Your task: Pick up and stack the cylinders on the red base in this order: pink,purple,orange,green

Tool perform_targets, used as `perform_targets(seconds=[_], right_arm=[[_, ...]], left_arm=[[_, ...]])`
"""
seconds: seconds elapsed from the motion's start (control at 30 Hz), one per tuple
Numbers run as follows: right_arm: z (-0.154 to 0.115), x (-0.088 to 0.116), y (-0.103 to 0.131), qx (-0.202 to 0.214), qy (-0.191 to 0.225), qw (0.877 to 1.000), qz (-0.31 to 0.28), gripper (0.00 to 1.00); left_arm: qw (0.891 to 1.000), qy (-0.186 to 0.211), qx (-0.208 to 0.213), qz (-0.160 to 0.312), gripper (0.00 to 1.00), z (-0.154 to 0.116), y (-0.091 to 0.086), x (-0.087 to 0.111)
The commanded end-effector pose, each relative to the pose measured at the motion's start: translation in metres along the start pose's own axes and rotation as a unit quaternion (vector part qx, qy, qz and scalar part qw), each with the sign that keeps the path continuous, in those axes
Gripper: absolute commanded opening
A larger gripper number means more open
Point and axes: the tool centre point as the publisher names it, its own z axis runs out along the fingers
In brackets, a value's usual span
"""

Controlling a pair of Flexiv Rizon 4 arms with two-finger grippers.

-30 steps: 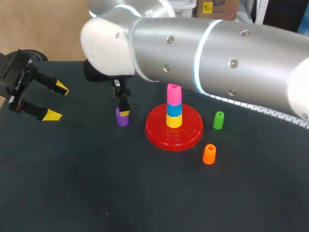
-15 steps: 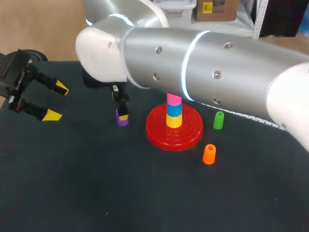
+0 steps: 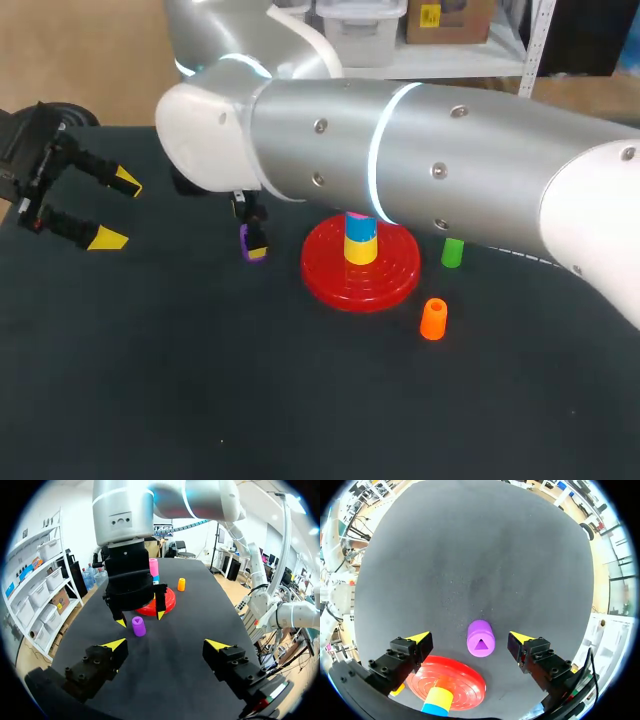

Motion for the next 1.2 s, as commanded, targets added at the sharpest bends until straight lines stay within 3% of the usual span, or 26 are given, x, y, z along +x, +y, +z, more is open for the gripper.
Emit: perform_targets(seconds=[0.03, 1.0, 1.03, 1.07, 1.1, 1.2], right_arm=[[0.0042, 0.001, 0.0038, 0.005, -0.001, 1.0, -0.001, 1.0], [0.0121, 0.0057, 0.0046, 0.013, -0.005, 1.0, -0.002, 1.0], [0.0122, 0.0057, 0.0046, 0.013, -0.006, 1.0, -0.003, 0.56], [0.0127, 0.0056, 0.0047, 0.012, -0.006, 1.0, -0.003, 0.25], [0.013, 0.0055, 0.0046, 0.011, -0.006, 1.0, -0.003, 0.0], [0.0139, 0.0049, 0.0046, 0.01, -0.007, 1.0, -0.004, 0.0]], left_arm=[[1.0, -0.001, -0.001, 0.001, 1.0, -0.0001, -0.0009, 0.0011], [1.0, -0.001, -0.001, 0.001, 1.0, -0.0001, -0.0009, 0.0011], [1.0, -0.001, -0.001, 0.001, 1.0, -0.0001, -0.0009, 0.0011], [1.0, -0.001, -0.001, 0.001, 1.0, -0.0001, -0.0009, 0.0011], [1.0, -0.001, -0.001, 0.001, 1.0, -0.0001, -0.0009, 0.0011], [1.0, -0.001, -0.001, 0.001, 1.0, -0.0001, -0.0009, 0.0011]])
